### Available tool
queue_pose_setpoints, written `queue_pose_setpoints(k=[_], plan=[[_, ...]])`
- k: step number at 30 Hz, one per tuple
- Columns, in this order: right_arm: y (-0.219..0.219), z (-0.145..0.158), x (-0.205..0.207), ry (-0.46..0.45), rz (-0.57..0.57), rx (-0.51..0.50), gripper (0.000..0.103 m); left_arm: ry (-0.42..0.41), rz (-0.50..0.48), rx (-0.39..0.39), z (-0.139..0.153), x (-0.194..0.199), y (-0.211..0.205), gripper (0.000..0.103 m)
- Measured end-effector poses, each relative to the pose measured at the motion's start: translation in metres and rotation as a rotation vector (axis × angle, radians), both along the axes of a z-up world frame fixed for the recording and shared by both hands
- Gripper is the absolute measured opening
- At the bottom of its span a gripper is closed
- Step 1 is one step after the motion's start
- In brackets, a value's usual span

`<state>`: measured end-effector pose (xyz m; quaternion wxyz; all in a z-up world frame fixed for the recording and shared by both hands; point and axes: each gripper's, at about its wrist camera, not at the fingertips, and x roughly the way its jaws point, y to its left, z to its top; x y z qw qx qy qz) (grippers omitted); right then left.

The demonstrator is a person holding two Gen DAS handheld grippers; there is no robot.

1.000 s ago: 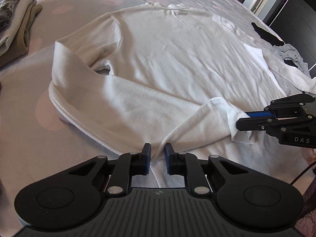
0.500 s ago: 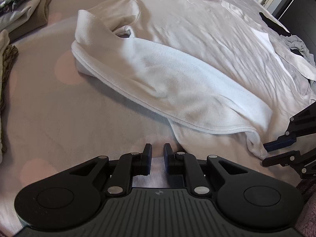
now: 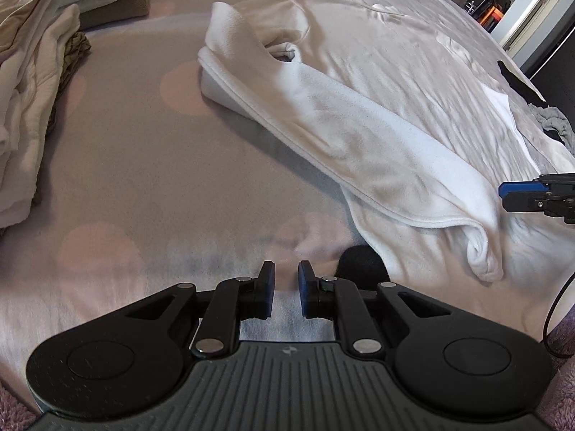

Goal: Fold clothes

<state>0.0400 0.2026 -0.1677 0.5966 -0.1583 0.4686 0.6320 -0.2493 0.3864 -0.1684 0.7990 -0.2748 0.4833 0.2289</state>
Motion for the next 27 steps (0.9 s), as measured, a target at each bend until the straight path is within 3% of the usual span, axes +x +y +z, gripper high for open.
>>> queue_pose_setpoints(k=[3, 5, 9, 15, 21, 27], plan=[[0.006, -0.015, -0.001, 0.051, -0.002, -0.04, 0.035, -0.014, 0.022, -0.012, -0.001, -0.005, 0.002, 0.011], [0.007, -0.021, 0.0, 0.091, -0.004, -0.059, 0.012, -0.025, 0.034, -0.023, -0.003, -0.007, 0.004, 0.011], [0.011, -0.004, 0.008, 0.101, -0.022, -0.037, 0.008, -0.034, 0.045, -0.037, -0.004, -0.007, 0.01, 0.011], [0.043, 0.066, 0.041, 0.07, -0.014, 0.054, 0.008, -0.032, 0.044, -0.008, 0.004, 0.0, 0.023, 0.011], [0.087, 0.148, 0.067, -0.026, 0.027, 0.143, 0.008, -0.026, 0.043, 0.014, 0.011, 0.01, 0.038, 0.011], [0.104, 0.209, 0.115, -0.134, -0.023, 0.209, 0.008, -0.009, 0.023, 0.038, 0.014, 0.028, 0.057, 0.011]])
